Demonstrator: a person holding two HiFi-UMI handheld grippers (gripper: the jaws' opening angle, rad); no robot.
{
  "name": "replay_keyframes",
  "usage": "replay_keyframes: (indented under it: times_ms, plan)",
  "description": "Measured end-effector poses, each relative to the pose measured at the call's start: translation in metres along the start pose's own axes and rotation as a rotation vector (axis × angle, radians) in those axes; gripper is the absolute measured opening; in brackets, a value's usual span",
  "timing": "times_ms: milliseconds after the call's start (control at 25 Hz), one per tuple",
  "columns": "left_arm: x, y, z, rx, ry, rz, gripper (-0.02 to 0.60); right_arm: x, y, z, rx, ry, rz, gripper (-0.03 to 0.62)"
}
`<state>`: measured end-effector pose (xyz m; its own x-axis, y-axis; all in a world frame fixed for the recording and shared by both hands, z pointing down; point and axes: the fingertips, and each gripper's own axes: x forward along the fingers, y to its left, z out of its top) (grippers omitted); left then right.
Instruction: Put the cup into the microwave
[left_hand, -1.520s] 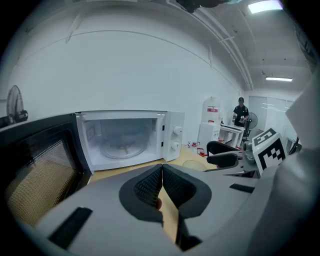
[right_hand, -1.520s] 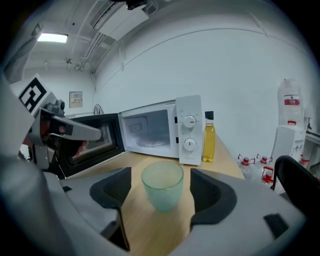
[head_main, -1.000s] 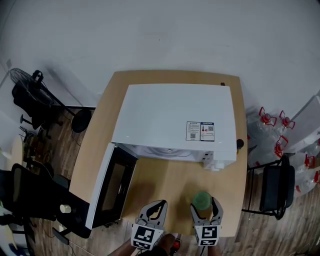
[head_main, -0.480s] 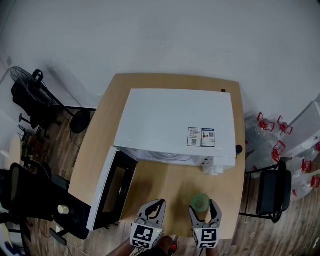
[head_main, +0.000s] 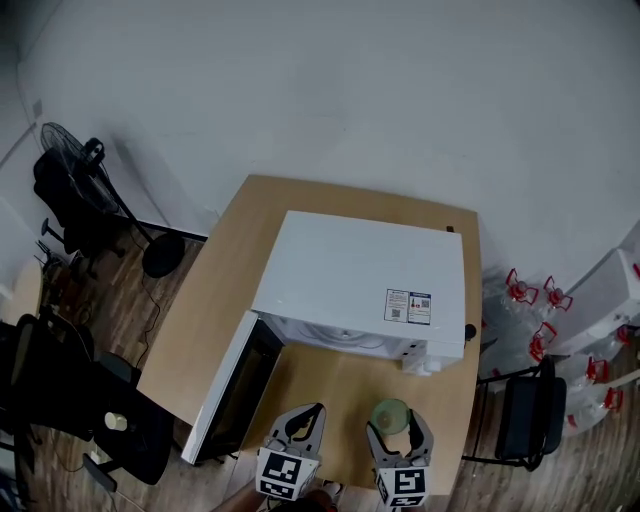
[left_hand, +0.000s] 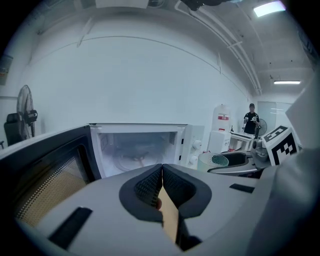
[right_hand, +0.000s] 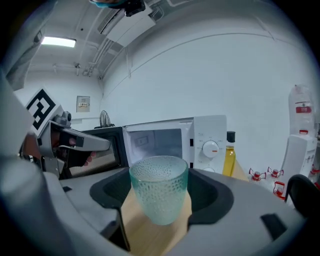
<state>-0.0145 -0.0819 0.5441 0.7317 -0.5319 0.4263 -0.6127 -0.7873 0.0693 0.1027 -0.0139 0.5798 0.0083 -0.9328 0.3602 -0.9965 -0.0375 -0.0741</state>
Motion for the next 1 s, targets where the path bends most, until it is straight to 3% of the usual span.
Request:
replay_keyframes:
  times_ms: [520, 1000]
  plan:
    - [-0.014, 0.034, 0.032, -0.008, -0.078, 0.067, 0.023, 0.035, 0.035, 0.056, -0.044, -0.089, 0.087, 0.358]
    - [0.002, 0.069, 0.027, -0.044, -0.088, 0.147, 0.023, 0.094, 0.05, 0.058, -0.056, -0.094, 0.166, 0.358]
